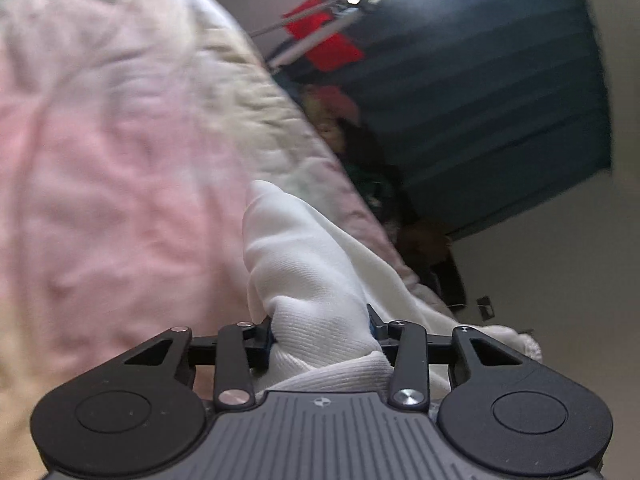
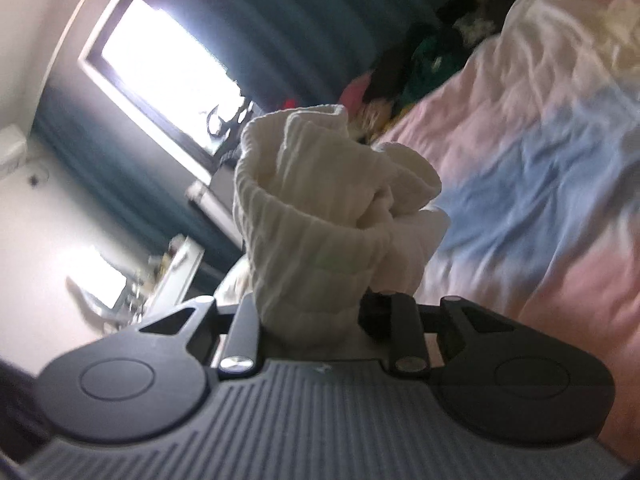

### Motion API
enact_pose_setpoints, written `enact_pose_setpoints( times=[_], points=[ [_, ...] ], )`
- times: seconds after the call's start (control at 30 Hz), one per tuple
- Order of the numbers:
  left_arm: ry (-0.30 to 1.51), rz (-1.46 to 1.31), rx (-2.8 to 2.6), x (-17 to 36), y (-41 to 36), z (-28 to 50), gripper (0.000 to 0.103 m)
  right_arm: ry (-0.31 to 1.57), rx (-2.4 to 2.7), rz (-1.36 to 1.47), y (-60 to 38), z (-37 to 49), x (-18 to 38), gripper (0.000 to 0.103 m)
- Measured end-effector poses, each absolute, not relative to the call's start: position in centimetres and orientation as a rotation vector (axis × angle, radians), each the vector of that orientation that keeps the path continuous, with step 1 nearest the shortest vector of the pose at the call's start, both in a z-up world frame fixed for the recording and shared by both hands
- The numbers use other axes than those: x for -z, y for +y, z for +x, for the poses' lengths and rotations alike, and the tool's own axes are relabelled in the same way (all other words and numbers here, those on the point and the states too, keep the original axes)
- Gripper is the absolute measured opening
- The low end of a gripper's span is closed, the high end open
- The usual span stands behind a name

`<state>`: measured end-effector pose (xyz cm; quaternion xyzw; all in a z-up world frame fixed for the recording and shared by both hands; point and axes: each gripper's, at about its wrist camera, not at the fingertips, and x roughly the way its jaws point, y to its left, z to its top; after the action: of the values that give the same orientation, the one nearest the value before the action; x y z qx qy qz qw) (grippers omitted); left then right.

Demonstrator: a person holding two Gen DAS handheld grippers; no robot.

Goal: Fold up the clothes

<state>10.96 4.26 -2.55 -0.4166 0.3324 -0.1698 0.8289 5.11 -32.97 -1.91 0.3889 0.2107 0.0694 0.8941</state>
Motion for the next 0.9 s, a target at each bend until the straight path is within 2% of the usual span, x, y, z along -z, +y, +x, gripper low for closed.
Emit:
enact_pose_setpoints(
  times=[0.17, 0.4, 0.6, 0.7, 0.8, 0.9],
  points=[
    [0.676, -0.821, 0.448, -1.1, -4.6, 17.2, 0.041, 0.351, -0.05, 0.835, -41.5, 9.1, 0.1, 0.028],
    [0.755, -0.632, 0.542, 1.4, -18.1, 27.8, 0.042, 0.279, 0.113, 0.843, -53.3, 15.8, -0.3, 0.029],
    [0.818, -0.467, 0.619, 3.5, -29.6, 36.8, 0.042, 0.359, 0.244, 0.963, -59.1, 19.1, 7.5, 0.029],
    [0.836, -0.407, 0.663, 6.3, -30.1, 37.4, 0.043, 0.406, 0.255, 1.072, -60.0, 18.1, 12.1, 0.029],
    [0.837, -0.345, 0.705, 9.6, -29.1, 36.7, 0.05, 0.389, 0.255, 1.095, -59.0, 16.1, 15.4, 0.031],
    [0.789, -0.243, 0.697, 12.0, -28.9, 35.4, 0.062, 0.364, 0.254, 1.081, -57.9, 14.7, 18.1, 0.036]
  ],
)
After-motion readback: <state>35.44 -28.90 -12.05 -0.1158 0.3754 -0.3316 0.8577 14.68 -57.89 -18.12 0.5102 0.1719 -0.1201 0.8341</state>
